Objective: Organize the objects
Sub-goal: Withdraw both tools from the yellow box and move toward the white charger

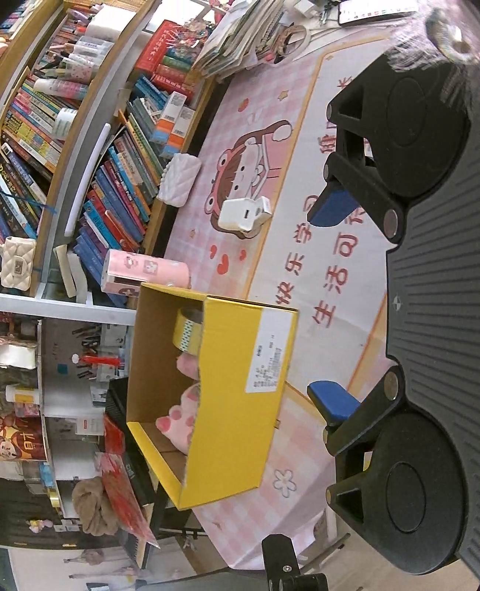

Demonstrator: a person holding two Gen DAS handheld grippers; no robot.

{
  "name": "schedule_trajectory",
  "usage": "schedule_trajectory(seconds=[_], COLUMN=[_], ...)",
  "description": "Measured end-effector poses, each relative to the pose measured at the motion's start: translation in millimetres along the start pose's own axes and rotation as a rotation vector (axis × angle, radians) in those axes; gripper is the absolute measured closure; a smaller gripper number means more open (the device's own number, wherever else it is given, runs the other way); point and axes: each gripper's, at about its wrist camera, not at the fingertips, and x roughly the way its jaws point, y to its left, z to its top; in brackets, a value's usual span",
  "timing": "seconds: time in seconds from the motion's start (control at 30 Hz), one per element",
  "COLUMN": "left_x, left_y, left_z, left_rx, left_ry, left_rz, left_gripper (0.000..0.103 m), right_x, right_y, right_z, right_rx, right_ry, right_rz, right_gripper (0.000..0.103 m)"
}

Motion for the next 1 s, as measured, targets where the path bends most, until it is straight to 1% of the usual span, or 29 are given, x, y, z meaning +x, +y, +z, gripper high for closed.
schedule_trajectory(seconds=[0.27, 0.47, 0.73, 1.0], left_x=[-5.5, -5.1, 0.3, 11.4], left_y=[-3.5, -9.8, -28.0, -55.8], left_z=[-12.1, -18.8, -19.7, -16.0], left_rx=[0.024, 0.049, 0.089, 0.148], left_ry=[0.026, 0.051, 0.063, 0.072], left_rz=[-0.028, -0.064, -0.129, -0.208], left_gripper=[0.012, 0.012, 0.012, 0.012], right_x=[-11.2, -16.9, -23.5, -28.6], right_y=[-1.2, -4.8, -19.1, -43.4], right_z=[-15.9, -25.1, -35.4, -43.1], right_rx=[0.026, 0.043, 0.077, 0.130], right_ry=[0.017, 0.031, 0.050, 0.064], right_rz=[-0.031, -0.062, -0.125, -0.203], right_gripper=[0.010, 0.008, 0.007, 0.006])
